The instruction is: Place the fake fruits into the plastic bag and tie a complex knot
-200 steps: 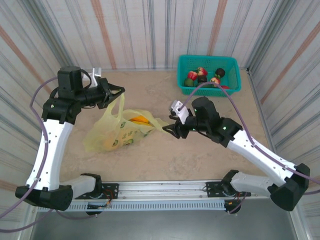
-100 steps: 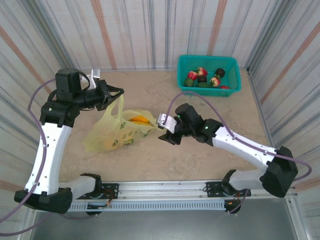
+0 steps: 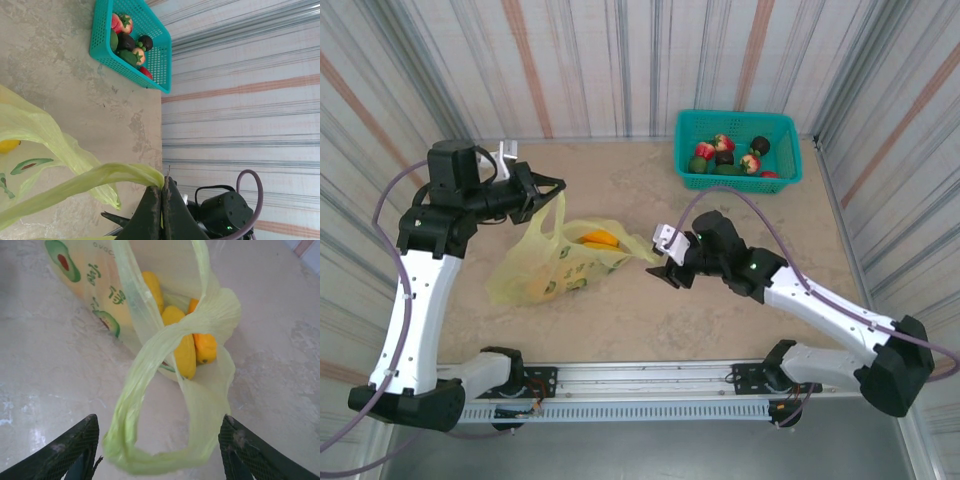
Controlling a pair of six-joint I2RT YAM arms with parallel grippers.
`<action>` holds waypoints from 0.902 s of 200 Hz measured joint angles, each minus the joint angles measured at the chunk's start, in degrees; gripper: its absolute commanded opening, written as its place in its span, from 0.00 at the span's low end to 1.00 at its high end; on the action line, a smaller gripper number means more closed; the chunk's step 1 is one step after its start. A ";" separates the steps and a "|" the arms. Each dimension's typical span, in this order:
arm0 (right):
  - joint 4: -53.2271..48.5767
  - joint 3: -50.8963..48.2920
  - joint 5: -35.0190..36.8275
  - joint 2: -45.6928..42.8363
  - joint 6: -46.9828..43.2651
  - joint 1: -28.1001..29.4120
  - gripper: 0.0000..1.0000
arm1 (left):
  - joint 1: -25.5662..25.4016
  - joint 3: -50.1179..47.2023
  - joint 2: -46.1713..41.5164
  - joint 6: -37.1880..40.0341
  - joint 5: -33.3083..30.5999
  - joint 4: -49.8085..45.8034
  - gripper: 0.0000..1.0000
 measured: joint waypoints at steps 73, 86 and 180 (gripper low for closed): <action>2.40 -0.81 -0.92 0.07 -0.35 -0.28 0.42 | 0.04 -0.07 0.07 -0.02 0.04 0.09 0.00; 2.58 -0.81 -0.94 0.61 0.07 -0.28 0.36 | 0.04 -0.07 0.07 -0.02 0.07 0.09 0.00; -9.94 20.11 -1.20 5.90 15.54 -7.98 0.00 | -0.09 -0.02 1.68 -0.09 2.82 1.84 0.00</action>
